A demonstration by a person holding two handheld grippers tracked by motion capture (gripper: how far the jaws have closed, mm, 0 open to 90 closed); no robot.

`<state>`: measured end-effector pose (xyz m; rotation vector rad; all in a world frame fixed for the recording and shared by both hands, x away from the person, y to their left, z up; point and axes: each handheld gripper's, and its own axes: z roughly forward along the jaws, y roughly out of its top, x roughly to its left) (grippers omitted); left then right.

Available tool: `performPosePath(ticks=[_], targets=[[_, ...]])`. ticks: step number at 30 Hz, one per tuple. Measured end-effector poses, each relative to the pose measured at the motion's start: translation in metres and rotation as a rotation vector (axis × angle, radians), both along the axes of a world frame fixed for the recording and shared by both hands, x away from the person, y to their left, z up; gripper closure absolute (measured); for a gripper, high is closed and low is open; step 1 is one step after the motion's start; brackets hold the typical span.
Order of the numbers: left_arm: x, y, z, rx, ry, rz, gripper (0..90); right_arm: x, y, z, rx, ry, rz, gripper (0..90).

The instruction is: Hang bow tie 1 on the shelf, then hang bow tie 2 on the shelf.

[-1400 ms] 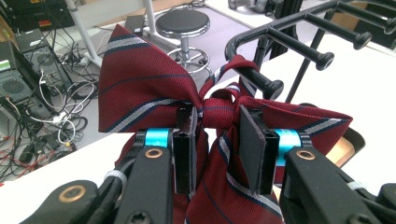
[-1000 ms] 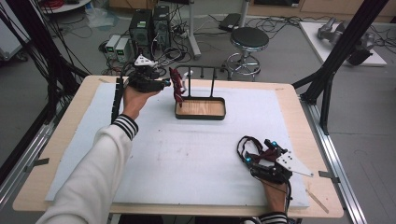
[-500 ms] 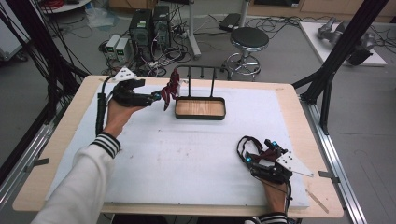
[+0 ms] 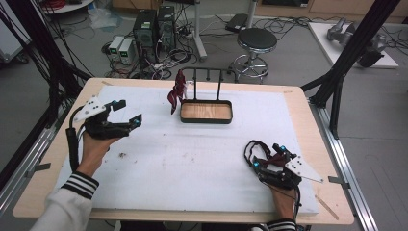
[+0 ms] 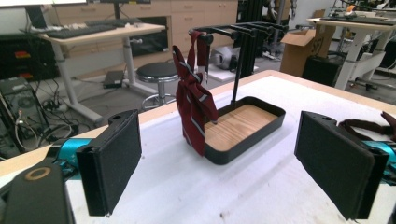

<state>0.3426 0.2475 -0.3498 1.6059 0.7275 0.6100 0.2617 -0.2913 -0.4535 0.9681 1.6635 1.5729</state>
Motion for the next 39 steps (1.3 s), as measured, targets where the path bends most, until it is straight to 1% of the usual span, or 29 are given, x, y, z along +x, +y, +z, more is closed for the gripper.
performPosePath(ticks=[1,3,5,6,7,8,10,12,13,16,17,20,21,24,31,39], targets=[[-0.004,0.001,-0.002,-0.005,-0.005,0.000,15.2,0.000,0.000,0.000,0.000,0.000,0.000,10.2],[-0.011,0.005,-0.011,-0.020,-0.001,-0.004,15.1,0.000,0.000,0.000,0.000,0.001,0.000,10.2],[-0.019,0.009,-0.022,-0.009,-0.002,-0.006,15.1,0.000,0.000,0.000,0.000,0.000,-0.002,10.2],[-0.022,0.010,-0.028,-0.008,-0.005,-0.001,15.1,0.000,0.000,0.000,0.000,0.000,-0.002,10.2],[-0.028,0.014,-0.039,-0.025,-0.010,0.005,15.2,0.000,0.000,0.000,0.000,0.001,-0.001,10.2],[-0.028,0.014,-0.039,-0.025,-0.010,0.005,15.1,0.000,0.000,0.000,0.000,0.001,-0.002,10.2],[-0.032,0.018,-0.049,-0.040,-0.012,0.016,15.1,0.000,0.000,0.000,0.000,0.001,-0.001,10.2],[-0.036,0.020,-0.056,-0.054,-0.028,0.030,15.1,0.000,0.000,0.000,0.000,0.000,-0.002,10.2],[-0.038,0.021,-0.061,-0.061,-0.052,0.035,15.2,0.000,0.000,0.000,-0.001,0.000,-0.003,10.2],[-0.039,0.021,-0.064,-0.068,-0.069,0.040,15.1,0.000,0.000,0.000,-0.002,-0.001,-0.002,10.2],[-0.039,0.021,-0.065,-0.063,-0.074,0.043,15.2,0.000,0.000,0.000,0.000,0.000,-0.003,10.2],[-0.038,0.020,-0.069,-0.065,-0.069,0.041,15.2,0.000,0.000,0.000,-0.002,-0.002,-0.004,10.2],[-0.038,0.020,-0.071,-0.069,-0.062,0.039,15.1,0.000,0.000,0.000,-0.003,-0.003,-0.004,10.2],[-0.037,0.020,-0.073,-0.073,-0.060,0.043,15.1,0.000,0.000,0.000,-0.001,-0.001,-0.004,10.2],[-0.038,0.020,-0.074,-0.067,-0.062,0.044,15.1,0.000,0.000,0.000,-0.003,-0.003,-0.004,10.2],[-0.038,0.020,-0.079,-0.077,-0.061,0.055,15.1,0.000,0.000,0.000,-0.003,-0.003,-0.004,10.2]])
